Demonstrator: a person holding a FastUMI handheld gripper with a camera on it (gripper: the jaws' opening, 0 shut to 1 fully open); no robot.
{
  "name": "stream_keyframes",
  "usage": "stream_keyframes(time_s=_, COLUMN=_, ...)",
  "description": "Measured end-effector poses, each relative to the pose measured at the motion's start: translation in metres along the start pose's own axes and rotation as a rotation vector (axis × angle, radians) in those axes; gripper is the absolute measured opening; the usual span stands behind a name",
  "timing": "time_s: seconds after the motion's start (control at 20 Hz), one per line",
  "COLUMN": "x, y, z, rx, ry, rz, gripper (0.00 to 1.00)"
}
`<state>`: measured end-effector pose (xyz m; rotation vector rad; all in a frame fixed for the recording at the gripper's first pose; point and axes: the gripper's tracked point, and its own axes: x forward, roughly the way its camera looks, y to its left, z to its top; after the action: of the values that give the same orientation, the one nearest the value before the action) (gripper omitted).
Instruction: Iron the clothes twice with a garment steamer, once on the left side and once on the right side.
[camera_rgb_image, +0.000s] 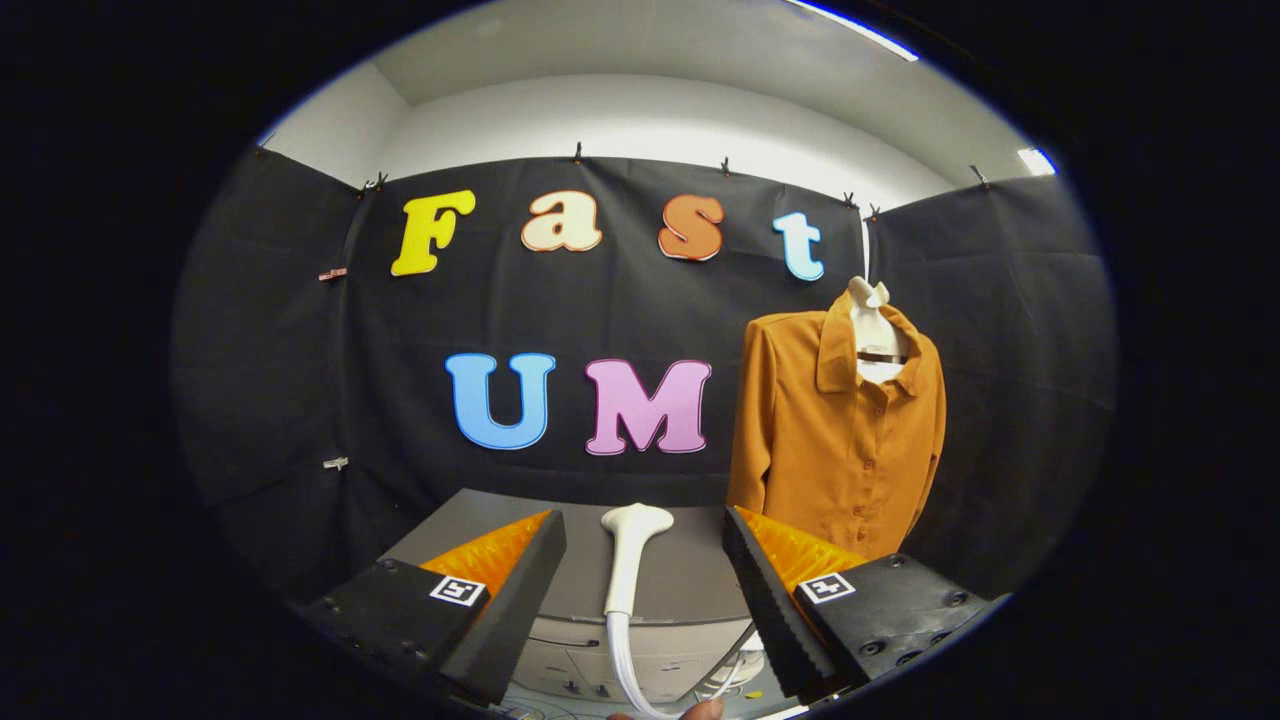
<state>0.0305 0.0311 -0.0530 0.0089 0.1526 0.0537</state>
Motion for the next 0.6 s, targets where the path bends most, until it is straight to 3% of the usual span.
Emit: stream_keyframes(time_s=0.6, x=0.111, y=0.02, z=-0.148, rx=-0.04, ry=0.423, rz=0.002, gripper=0.98)
